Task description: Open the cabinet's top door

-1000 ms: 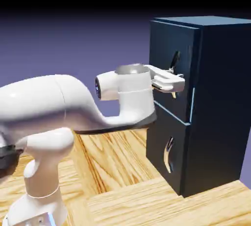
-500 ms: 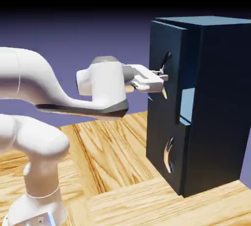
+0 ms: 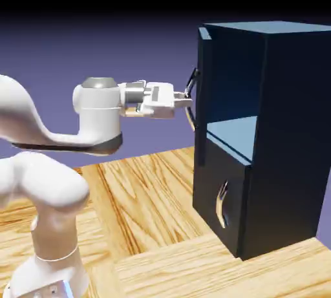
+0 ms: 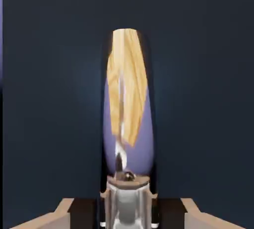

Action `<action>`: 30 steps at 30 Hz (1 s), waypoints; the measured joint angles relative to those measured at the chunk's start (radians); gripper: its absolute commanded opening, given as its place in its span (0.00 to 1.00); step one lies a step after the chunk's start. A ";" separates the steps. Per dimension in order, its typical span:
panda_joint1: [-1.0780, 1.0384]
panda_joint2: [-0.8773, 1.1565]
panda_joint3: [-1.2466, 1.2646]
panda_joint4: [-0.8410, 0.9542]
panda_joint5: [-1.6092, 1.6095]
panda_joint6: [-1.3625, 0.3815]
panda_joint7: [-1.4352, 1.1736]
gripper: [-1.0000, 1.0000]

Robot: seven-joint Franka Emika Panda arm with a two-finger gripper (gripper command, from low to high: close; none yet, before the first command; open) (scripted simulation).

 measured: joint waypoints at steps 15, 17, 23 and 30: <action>0.044 0.219 0.544 0.108 0.605 -0.516 0.073 0.00; 0.028 0.288 0.616 0.159 0.681 -0.597 0.097 0.00; -0.060 0.505 0.805 0.343 0.857 -0.835 0.174 0.00; -0.193 0.759 0.984 0.581 0.974 -1.107 0.277 0.00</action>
